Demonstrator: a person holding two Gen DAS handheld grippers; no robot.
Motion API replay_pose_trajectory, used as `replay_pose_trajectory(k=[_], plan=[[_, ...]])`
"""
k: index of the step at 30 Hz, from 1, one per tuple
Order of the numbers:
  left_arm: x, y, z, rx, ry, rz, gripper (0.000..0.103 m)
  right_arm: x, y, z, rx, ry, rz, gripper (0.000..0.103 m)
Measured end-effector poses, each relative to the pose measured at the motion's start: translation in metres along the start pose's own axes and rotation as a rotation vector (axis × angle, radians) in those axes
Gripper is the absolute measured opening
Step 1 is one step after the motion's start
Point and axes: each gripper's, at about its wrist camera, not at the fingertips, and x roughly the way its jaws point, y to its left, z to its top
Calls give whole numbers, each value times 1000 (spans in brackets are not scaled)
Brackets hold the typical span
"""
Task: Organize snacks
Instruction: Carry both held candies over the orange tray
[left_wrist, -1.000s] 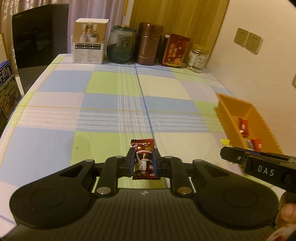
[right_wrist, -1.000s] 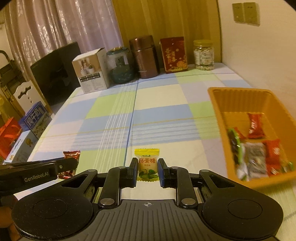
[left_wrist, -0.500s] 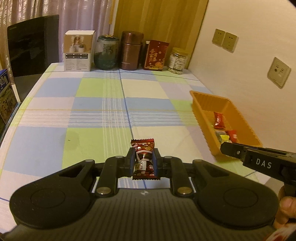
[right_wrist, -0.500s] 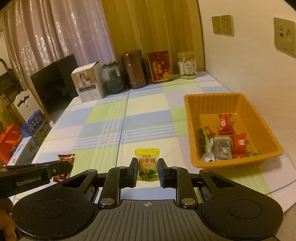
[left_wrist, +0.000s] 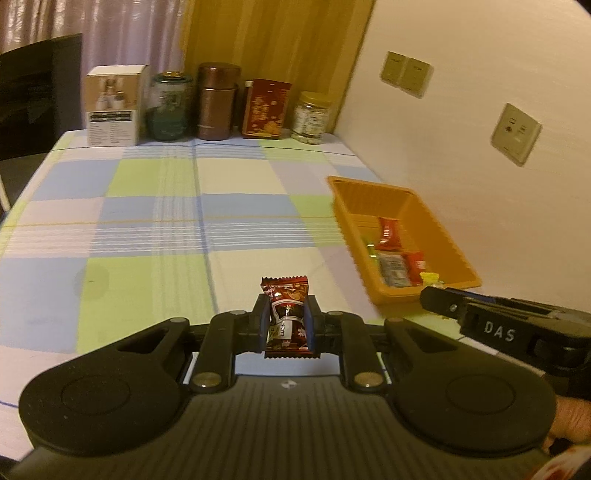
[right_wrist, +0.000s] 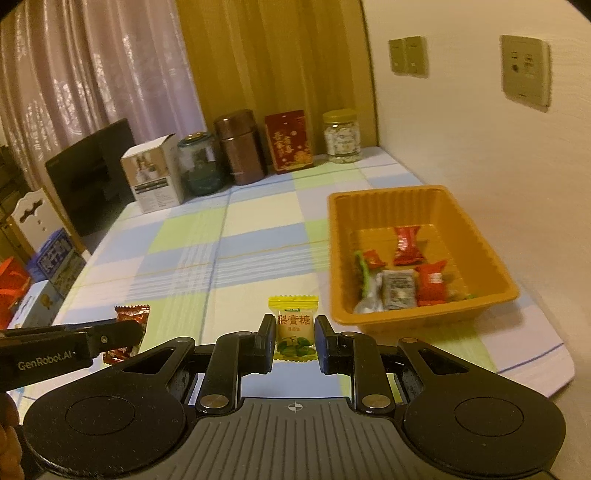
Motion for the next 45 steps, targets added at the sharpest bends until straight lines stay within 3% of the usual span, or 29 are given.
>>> replay_pose_trajectory(k=[11,24,45], plan=[[21,-55,11,69,23,-101,17,-18,-48,1,56,-15,-88,23],[48,-106,26,135,44,-166,17,-27,-102,10,135,-39,-151,23],[120,-133,69,143,61,-180,17,28,-139,66,101,-55,-138,23]])
